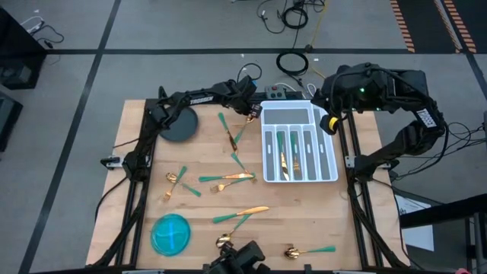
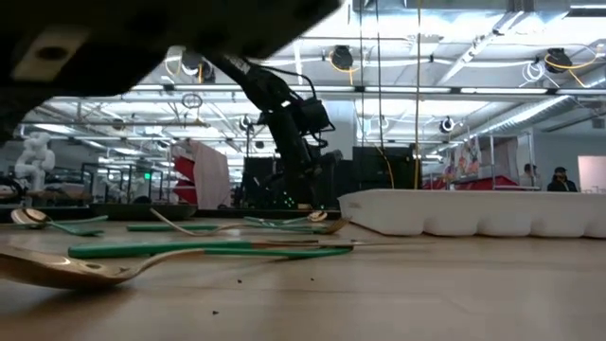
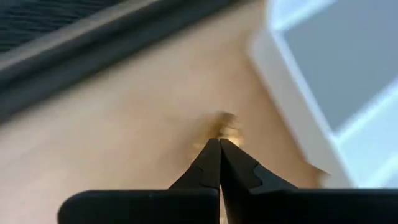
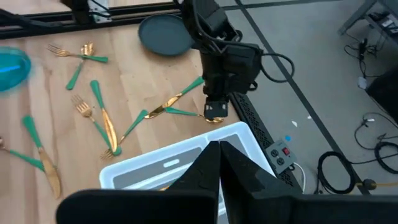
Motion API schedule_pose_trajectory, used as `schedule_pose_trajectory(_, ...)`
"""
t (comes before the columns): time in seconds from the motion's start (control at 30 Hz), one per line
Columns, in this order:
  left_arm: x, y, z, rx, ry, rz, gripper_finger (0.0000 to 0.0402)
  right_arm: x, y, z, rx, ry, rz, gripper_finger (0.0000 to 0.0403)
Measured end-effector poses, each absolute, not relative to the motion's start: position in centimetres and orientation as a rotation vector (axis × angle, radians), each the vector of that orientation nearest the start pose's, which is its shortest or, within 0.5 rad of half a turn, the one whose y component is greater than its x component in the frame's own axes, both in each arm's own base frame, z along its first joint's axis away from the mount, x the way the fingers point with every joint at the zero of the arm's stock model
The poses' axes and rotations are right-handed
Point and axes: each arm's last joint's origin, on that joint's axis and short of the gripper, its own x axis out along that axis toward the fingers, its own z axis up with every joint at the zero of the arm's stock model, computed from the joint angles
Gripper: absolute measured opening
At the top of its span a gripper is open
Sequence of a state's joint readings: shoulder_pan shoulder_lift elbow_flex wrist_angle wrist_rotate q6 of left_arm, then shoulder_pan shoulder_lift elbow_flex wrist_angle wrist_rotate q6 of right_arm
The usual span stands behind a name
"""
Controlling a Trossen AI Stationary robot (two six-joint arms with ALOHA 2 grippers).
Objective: Sort silverware
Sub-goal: Put the top center green spoon into the left slot of the white silverware tray
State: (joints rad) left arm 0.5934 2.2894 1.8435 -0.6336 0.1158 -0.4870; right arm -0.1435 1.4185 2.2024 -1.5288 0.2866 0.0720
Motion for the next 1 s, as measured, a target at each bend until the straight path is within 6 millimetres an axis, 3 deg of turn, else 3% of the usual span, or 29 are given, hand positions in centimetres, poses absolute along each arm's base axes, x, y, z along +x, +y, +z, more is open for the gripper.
schedule_pose_trajectory(0.13,40.2,28.4,17.3,-0.94,0.816,0.52,0.0,17.9,-3.0,51.5,0.024,0.729,-0.422,0.0)
schedule_pose_trajectory(0.27,39.5,30.1,18.1,-0.931,0.765,0.623,0.0,18.0,-2.5,51.5,0.033,0.725,-0.404,0.0)
schedule_pose_trajectory(0.37,38.8,31.1,18.9,-0.801,0.789,0.712,0.0,18.0,-2.1,51.5,0.03,0.724,-0.385,0.0)
schedule_pose_trajectory(0.5,37.7,31.5,19.1,-0.568,0.949,0.711,0.0,18.0,-1.9,51.5,0.025,0.724,-0.372,0.0)
schedule_pose_trajectory(0.77,38.2,29.7,18.7,-0.147,1.159,0.4,0.0,18.4,-1.8,51.9,0.034,0.672,-0.369,0.0)
schedule_pose_trajectory(1.0,39.4,29.1,18.8,0.014,1.092,0.213,0.0,18.6,-1.8,52.1,0.077,0.638,-0.381,0.0)
